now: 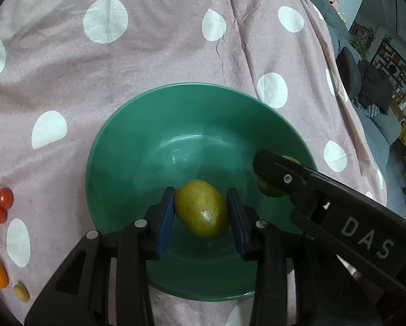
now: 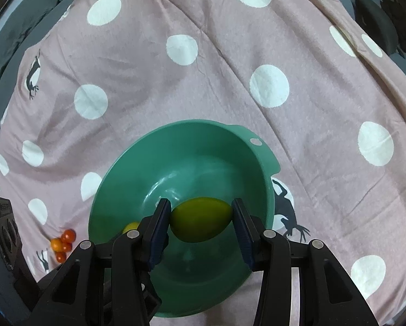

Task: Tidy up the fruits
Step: 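Carry the mango over the green bowl with the left tool, then open the left tool to drop the mango into the bowl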

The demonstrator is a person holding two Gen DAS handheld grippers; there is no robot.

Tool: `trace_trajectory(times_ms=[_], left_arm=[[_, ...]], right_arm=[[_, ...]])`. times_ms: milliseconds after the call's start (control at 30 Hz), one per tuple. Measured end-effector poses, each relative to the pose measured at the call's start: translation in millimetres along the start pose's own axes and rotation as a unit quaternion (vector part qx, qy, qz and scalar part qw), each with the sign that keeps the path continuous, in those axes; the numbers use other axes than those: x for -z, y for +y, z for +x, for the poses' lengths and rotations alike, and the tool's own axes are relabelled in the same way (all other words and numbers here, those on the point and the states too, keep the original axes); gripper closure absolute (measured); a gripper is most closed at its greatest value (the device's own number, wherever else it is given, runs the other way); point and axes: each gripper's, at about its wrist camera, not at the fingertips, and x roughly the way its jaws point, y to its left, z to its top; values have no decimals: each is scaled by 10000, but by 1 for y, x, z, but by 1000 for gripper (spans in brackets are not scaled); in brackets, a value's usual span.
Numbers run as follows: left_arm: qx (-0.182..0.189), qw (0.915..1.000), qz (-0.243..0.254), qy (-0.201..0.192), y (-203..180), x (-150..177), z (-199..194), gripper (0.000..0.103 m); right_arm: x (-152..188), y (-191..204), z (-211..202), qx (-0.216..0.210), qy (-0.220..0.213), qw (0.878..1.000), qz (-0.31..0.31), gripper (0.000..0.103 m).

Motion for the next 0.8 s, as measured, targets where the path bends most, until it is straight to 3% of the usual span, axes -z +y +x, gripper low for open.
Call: trace_trajectory(times_ms=[100, 200, 333, 400, 600, 800], left_arm=[[80, 9999, -104, 15, 2, 0, -2, 64], [211, 9996, -205, -2, 3, 0, -9, 57], [207, 9992, -167, -284, 3, 1, -30, 37], [208, 9989, -146, -385, 4, 2, -39, 32], [95, 9981, -283, -532, 25, 12, -66, 31], [-250, 9957, -620, -634, 73, 31, -96, 30]], right_arm=[[0, 2, -1, -140, -33, 9999, -57, 55], [0, 5, -2, -180, -72, 9997, -174, 54], [-1, 8, -9, -249, -318, 9988, -268, 25], [-1, 11, -14, -304, -453, 9980, -318, 25], [-1, 22, -14, -273, -732, 9952, -595, 25], [10, 39, 6, 382, -762, 9900, -1120, 25]])
